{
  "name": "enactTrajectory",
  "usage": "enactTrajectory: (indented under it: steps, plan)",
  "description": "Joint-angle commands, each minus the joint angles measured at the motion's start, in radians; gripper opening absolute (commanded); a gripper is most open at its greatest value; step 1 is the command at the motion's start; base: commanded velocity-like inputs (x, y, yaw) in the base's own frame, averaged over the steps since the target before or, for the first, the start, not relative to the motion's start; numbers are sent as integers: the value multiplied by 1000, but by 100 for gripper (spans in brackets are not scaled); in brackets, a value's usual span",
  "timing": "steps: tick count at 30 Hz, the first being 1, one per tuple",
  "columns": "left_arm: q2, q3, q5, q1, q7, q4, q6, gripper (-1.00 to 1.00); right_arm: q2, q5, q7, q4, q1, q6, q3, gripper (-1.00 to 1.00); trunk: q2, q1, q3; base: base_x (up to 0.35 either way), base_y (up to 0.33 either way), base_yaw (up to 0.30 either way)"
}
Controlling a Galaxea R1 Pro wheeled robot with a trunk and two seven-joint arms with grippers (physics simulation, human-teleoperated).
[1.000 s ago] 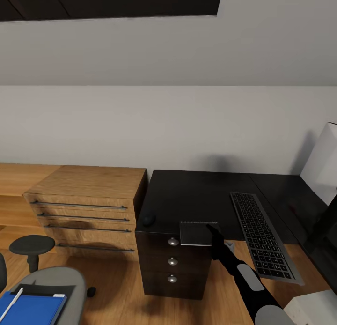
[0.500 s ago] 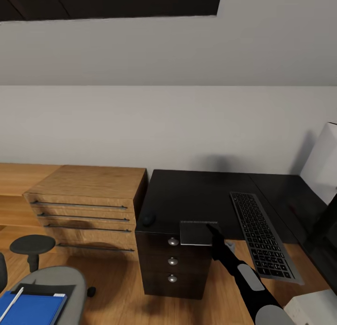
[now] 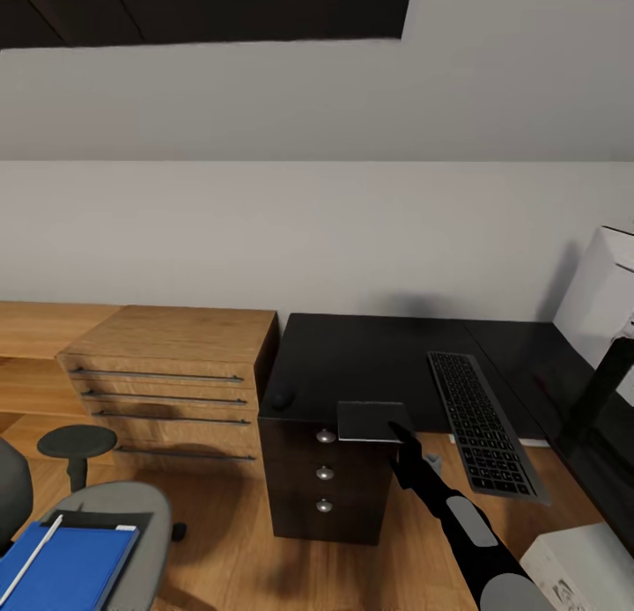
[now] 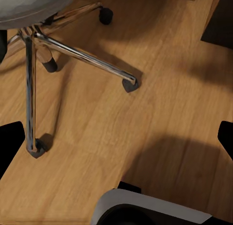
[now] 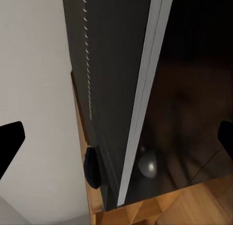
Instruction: In the bedroom, organize the workspace by keeping the computer under the desk, ensuring the monitor is on the desk, placing the keyboard on the desk next to the monitor, placing the mouse on the desk next to the keyboard, moving the folder from the swivel chair onto the desk next to the mouse, stacking the notebook on top of the folder with the pen on top of the notebook, and positioning the swivel chair next to the desk.
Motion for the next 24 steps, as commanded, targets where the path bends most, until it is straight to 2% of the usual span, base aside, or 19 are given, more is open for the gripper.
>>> enactTrajectory:
  steps: [1,14,24]
  plan:
    - [0,6,-10,1,6,-2,-1,100,1,-6,1,0,-1,10,-7,100,0,0,-1,-58,0,0]
    - [0,6,-10,1,7,-2,-1,100,1,-6,1,0,-1,10,-6,100,0,0,-1,-34,0,0]
    - [0,6,-10,1,8,-2,-1,100,2,-4,0,0,-1,8,-5,100,0,0,-1,-261,0,0]
